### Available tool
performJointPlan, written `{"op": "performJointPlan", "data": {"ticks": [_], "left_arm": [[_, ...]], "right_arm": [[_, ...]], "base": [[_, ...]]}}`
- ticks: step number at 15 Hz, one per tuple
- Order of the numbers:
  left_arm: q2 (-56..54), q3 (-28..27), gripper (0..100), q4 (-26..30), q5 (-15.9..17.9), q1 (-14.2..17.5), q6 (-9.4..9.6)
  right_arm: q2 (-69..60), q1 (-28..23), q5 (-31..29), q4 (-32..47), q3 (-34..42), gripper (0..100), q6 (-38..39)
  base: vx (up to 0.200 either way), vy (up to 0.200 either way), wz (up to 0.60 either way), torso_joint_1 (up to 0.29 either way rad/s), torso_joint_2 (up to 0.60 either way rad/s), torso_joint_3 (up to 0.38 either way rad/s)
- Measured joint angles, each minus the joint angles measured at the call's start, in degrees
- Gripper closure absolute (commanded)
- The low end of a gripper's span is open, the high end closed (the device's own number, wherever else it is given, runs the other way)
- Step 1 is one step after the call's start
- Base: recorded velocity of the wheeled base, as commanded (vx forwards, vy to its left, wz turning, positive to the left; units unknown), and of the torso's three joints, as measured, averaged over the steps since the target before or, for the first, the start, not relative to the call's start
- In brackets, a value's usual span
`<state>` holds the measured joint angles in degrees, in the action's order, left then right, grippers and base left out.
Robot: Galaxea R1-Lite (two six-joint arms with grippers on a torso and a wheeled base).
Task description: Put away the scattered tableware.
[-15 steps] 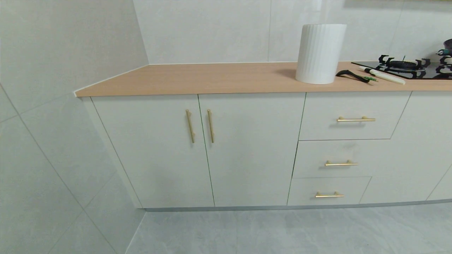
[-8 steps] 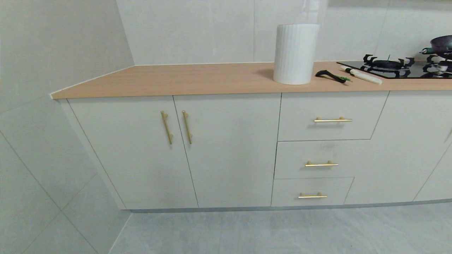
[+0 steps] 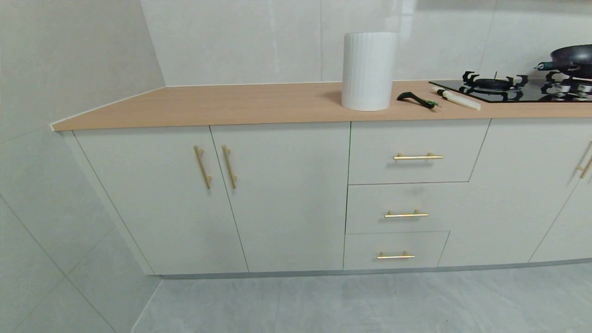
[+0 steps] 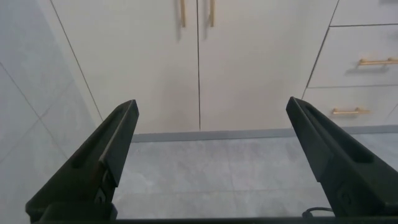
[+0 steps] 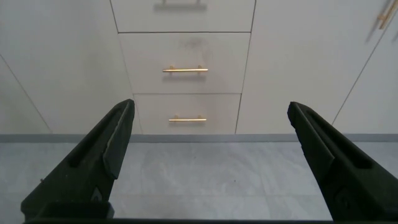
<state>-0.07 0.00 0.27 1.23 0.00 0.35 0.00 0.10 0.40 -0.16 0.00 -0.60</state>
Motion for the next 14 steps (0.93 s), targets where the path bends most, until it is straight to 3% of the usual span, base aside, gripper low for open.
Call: {"op": "performJointPlan", "data": {"ticks": [2, 9, 14], "left_arm": [[0.00, 0.00, 0, 0.00, 0.00, -0.02, 0.05], [0.00, 0.00, 0, -0.02, -0.01, 0.00, 0.16], [0.00, 0.00, 0, 0.00, -0.01, 0.00, 0.07]], "right_arm": [[0.00, -0.05, 0.02, 0.00, 0.00, 0, 0.00], [0.00, 0.00, 0.04, 0.00, 0.00, 0, 0.00], [0.00, -0.02, 0.00, 0.00, 0.00, 0, 0.00]], "base": [[0.000, 0.000, 0.00, 0.000, 0.00, 0.000], [0.200, 0.000, 0.00, 0.000, 0.00, 0.000], [0.000, 0.000, 0.00, 0.000, 0.00, 0.000]]}}
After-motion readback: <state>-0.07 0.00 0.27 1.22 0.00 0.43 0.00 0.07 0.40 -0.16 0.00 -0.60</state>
